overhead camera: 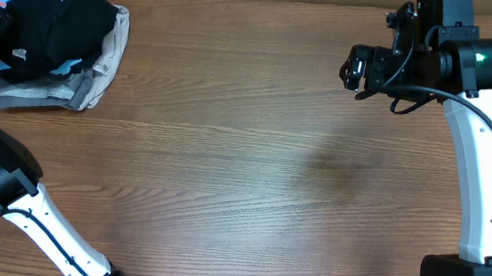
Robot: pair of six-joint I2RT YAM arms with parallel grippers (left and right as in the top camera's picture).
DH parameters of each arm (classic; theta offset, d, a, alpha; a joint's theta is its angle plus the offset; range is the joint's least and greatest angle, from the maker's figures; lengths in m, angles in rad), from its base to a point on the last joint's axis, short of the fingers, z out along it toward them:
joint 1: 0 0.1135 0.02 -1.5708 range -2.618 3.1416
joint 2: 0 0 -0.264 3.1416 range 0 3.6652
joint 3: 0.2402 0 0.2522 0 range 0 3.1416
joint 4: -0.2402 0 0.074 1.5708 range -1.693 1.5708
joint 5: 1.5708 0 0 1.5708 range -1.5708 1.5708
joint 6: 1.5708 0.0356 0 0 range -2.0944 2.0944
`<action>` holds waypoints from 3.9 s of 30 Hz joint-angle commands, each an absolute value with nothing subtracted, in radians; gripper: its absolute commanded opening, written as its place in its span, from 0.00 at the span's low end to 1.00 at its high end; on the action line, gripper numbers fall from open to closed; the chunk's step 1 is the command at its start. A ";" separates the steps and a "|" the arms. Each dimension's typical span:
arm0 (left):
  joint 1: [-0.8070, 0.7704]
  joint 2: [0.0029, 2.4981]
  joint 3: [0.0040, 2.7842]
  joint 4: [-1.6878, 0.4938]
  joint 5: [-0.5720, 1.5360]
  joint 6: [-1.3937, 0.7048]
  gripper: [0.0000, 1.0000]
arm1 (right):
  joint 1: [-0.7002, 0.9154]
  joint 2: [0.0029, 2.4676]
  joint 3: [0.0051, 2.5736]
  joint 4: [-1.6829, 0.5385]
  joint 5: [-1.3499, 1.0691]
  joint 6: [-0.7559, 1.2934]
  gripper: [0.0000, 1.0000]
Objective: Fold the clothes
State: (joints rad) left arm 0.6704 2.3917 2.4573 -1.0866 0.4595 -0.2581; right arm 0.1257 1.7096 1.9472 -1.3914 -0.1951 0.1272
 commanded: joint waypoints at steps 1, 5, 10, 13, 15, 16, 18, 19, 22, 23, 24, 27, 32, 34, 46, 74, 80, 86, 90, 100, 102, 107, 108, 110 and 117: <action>0.688 2.364 2.520 -1.093 0.500 -0.223 1.00 | 0.122 1.713 1.943 -1.386 -0.203 0.130 1.00; 0.686 2.314 2.595 -1.129 0.528 -0.191 1.00 | 0.122 1.712 1.945 -1.359 -0.203 0.130 1.00; 0.656 2.193 2.635 -1.194 0.525 -0.090 1.00 | 0.122 1.705 2.002 -1.376 -0.202 0.126 1.00; 0.624 2.112 2.635 -1.235 0.525 -0.078 1.00 | 0.122 1.689 2.087 -1.414 -0.201 0.126 1.00; 0.604 2.074 2.635 -1.279 0.524 -0.078 1.00 | 0.122 1.675 2.163 -1.456 -0.197 0.126 1.00; 0.594 2.057 2.635 -1.311 0.524 -0.078 1.00 | 0.122 1.669 2.194 -1.476 -0.194 0.126 1.00; 0.575 2.036 2.635 -1.351 0.524 -0.078 1.00 | 0.122 1.650 2.270 -1.536 -0.191 0.126 1.00; 0.566 2.032 2.635 -1.359 0.524 -0.078 1.00 | 0.122 1.640 2.305 -1.571 -0.191 0.126 1.00; 0.551 2.031 2.635 -1.361 0.521 -0.078 1.00 | 0.122 1.601 2.378 -1.673 -0.191 0.126 1.00; 0.549 2.033 2.635 -1.361 0.520 -0.078 1.00 | 0.122 1.587 2.387 -1.694 -0.192 0.127 1.00; 0.548 2.033 2.635 -1.361 0.520 -0.078 1.00 | 0.122 1.569 2.387 -1.693 -0.192 0.127 1.00; 0.549 2.034 2.634 -1.361 0.520 -0.078 1.00 | 0.123 1.533 2.387 -1.693 -0.226 0.130 1.00; 0.549 2.034 2.634 -1.361 0.520 -0.078 1.00 | 0.122 1.521 2.387 -1.693 -0.225 0.130 1.00; 0.549 2.034 2.634 -1.361 0.520 -0.078 1.00 | 0.122 1.523 2.387 -1.693 -0.225 0.130 1.00; 0.549 2.034 2.634 -1.361 0.520 -0.078 1.00 | 0.123 1.514 2.347 -1.627 -0.143 0.126 1.00; 0.549 2.034 2.634 -1.361 0.520 -0.078 1.00 | -0.036 0.267 0.176 0.017 -0.157 0.160 1.00; 0.549 2.034 2.634 -1.361 0.520 -0.078 1.00 | -0.036 0.164 0.047 0.066 -0.146 0.160 1.00; 0.549 2.034 2.634 -1.361 0.520 -0.078 1.00 | -0.036 0.067 0.008 0.005 -0.123 0.159 1.00; 0.549 2.034 2.634 -1.361 0.520 -0.078 1.00 | -0.036 0.002 0.008 -0.076 -0.097 0.156 1.00; 0.549 2.034 2.634 -1.361 0.520 -0.078 1.00 | -0.036 0.002 0.008 -0.074 -0.090 0.157 1.00; 0.549 2.034 2.634 -1.361 0.520 -0.078 1.00 | -0.036 0.002 0.008 -0.074 -0.090 0.157 1.00; 0.549 2.034 2.634 -1.361 0.520 -0.078 1.00 | -0.036 0.002 0.008 -0.074 -0.090 0.157 1.00; 0.549 2.034 2.634 -1.361 0.520 -0.078 1.00 | -0.036 0.002 0.008 -0.074 -0.090 0.157 1.00; 0.549 2.034 2.634 -1.361 0.520 -0.078 1.00 | -0.036 0.002 0.008 -0.074 -0.090 0.157 1.00; 0.549 2.034 2.634 -1.361 0.520 -0.078 1.00 | -0.036 0.002 0.008 -0.074 -0.090 0.157 1.00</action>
